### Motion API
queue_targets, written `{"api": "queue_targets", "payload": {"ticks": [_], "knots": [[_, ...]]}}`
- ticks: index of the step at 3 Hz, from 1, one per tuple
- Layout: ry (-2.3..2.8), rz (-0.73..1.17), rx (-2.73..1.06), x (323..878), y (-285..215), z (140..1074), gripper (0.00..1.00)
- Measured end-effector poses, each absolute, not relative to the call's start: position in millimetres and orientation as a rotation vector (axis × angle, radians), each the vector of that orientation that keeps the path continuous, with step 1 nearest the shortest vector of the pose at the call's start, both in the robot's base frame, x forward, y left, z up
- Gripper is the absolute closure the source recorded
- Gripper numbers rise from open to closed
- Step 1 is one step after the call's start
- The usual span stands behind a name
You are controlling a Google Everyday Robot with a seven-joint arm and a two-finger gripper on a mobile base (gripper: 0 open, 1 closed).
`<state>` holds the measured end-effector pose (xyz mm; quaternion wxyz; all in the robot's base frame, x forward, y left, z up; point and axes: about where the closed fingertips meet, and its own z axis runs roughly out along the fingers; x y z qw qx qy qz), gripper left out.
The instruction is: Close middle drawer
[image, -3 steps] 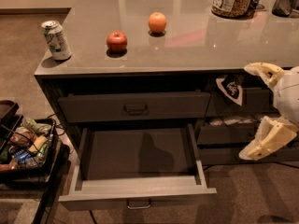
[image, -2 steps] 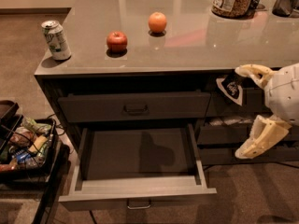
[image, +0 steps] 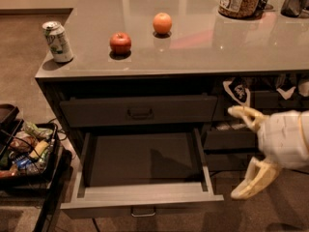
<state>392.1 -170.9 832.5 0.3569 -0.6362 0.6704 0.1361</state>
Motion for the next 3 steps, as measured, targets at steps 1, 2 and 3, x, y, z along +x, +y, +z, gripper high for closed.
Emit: {"api": "queue_targets", "payload": {"ticks": [1, 2, 3], "knots": [[1.803, 0.386, -1.510, 377, -151, 789, 0.00], [1.830, 0.336, -1.476, 383, -154, 776, 0.00], [1.828, 0.334, -1.475, 384, -154, 777, 0.00]]}}
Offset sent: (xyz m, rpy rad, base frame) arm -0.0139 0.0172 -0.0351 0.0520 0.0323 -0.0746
